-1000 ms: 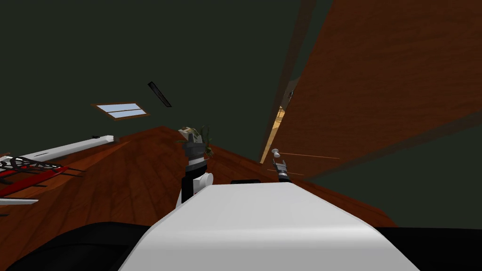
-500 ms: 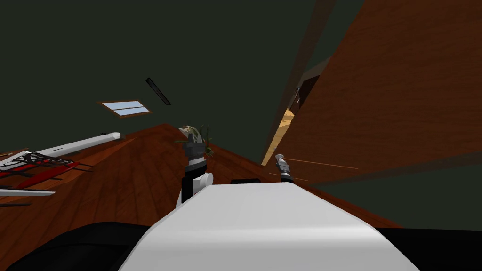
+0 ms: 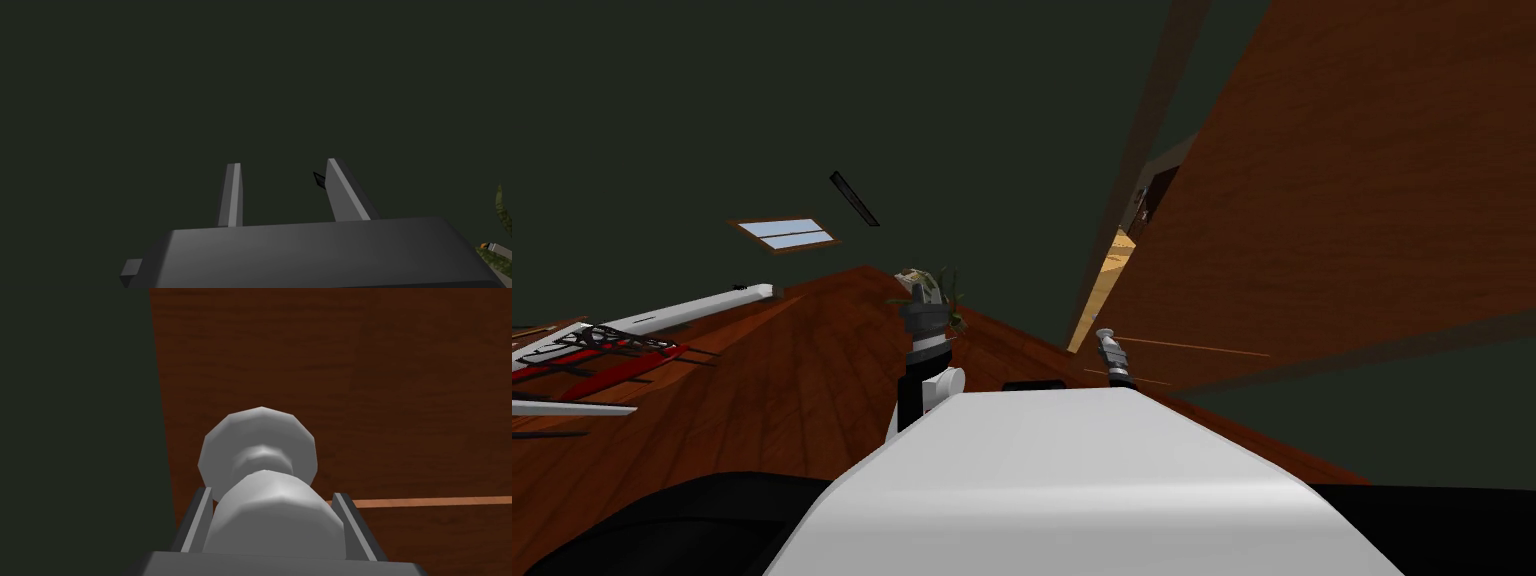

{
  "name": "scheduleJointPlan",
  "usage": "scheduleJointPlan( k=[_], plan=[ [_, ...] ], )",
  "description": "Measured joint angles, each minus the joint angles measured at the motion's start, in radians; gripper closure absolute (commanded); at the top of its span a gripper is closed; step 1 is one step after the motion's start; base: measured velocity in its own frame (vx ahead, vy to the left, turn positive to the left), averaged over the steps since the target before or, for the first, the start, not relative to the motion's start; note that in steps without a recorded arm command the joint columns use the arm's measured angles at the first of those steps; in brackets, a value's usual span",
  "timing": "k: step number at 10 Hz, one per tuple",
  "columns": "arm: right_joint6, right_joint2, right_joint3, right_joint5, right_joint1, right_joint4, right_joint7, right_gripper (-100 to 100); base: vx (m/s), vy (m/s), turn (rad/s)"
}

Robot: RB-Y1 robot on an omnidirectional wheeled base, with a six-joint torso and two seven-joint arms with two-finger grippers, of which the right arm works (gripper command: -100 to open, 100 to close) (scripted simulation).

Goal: Pull the door open

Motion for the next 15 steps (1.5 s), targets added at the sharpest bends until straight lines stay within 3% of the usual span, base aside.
scheduleJointPlan(
  k=[3, 10, 12, 15],
  plan=[
    [-0.029, -0.034, 0.018, 0.014, 0.01, 0.01, -0.041, 100, -0.208, -0.041, 0.158],
    [-0.102, -0.119, 0.089, 0.062, 0.071, 0.022, -0.168, 100, -0.209, -0.038, 0.142],
    [-0.11, -0.128, 0.094, 0.069, 0.077, 0.029, -0.18, 100, -0.217, -0.059, 0.171],
    [-0.155, -0.154, 0.108, 0.088, 0.086, 0.046, -0.213, 100, -0.236, -0.022, 0.137]
  ],
)
